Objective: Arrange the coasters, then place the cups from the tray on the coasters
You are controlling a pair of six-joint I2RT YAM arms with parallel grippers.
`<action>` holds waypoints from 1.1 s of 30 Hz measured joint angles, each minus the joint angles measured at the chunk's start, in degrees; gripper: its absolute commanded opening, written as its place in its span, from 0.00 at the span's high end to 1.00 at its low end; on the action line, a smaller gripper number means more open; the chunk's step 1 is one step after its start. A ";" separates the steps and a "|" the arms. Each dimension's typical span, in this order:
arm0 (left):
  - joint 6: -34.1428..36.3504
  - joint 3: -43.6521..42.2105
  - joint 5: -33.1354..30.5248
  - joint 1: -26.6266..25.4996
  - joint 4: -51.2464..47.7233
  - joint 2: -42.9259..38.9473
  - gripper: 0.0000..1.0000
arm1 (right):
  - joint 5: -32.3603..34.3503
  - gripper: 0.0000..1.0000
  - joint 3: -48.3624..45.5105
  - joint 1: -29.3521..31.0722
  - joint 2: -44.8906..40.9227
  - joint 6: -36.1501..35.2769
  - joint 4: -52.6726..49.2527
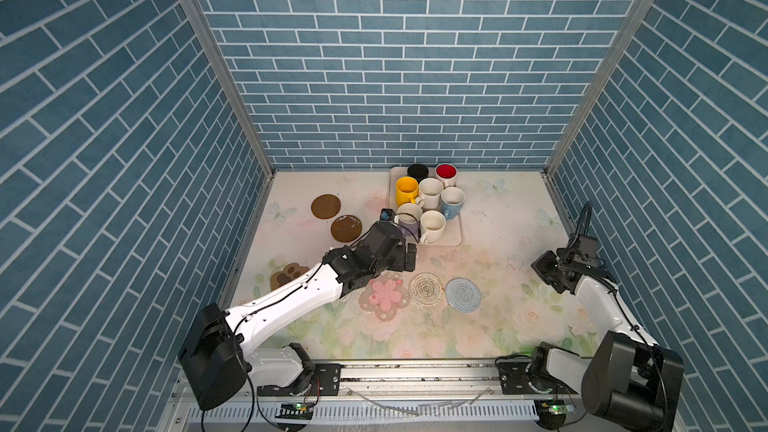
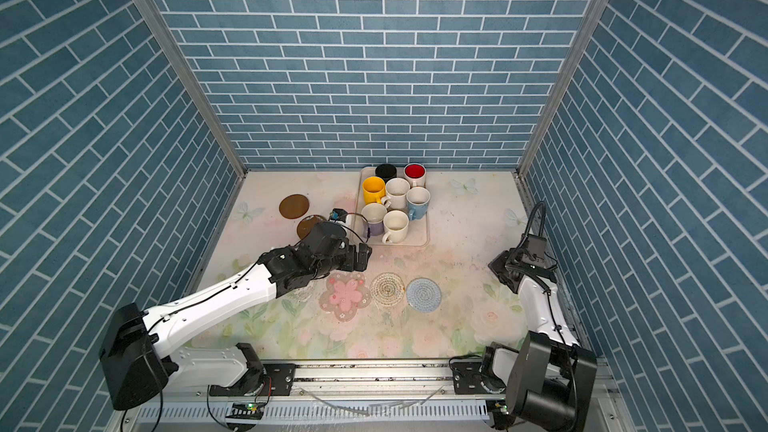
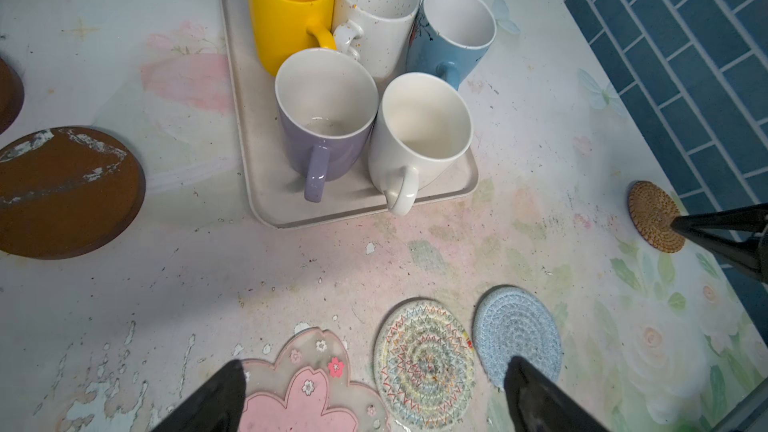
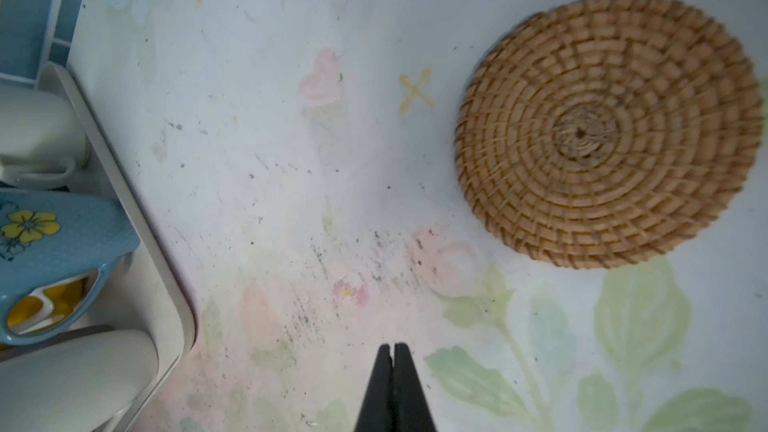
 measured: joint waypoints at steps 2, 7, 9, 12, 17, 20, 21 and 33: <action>-0.09 -1.92 -0.17 0.00 0.94 -0.07 0.02 | 1.16 1.00 0.00 -1.86 1.03 0.17 0.66; -0.20 -5.90 -0.37 0.00 2.03 -0.50 0.02 | 5.01 1.00 0.02 -5.79 5.57 1.22 1.16; -0.20 -6.38 -0.35 0.00 2.36 -0.74 0.02 | 6.05 1.00 0.02 -6.82 7.06 1.64 1.70; -0.17 -6.47 -0.31 0.00 3.06 -0.96 0.02 | 7.32 1.00 0.15 -7.54 9.29 2.25 2.93; -0.09 -6.47 -0.33 0.00 3.28 -0.98 0.02 | 8.24 1.00 0.39 -7.54 13.79 2.47 5.49; -0.09 -6.47 -0.37 0.00 3.23 -1.14 0.02 | 8.37 1.00 0.76 -7.54 15.02 2.47 7.15; -0.09 -6.47 -0.39 0.00 3.23 -1.29 0.01 | 8.37 1.00 0.90 -7.54 15.30 2.47 7.48; 0.15 -6.67 -1.51 -0.02 3.04 -4.61 0.01 | 5.44 1.00 1.31 -5.99 16.44 2.01 9.22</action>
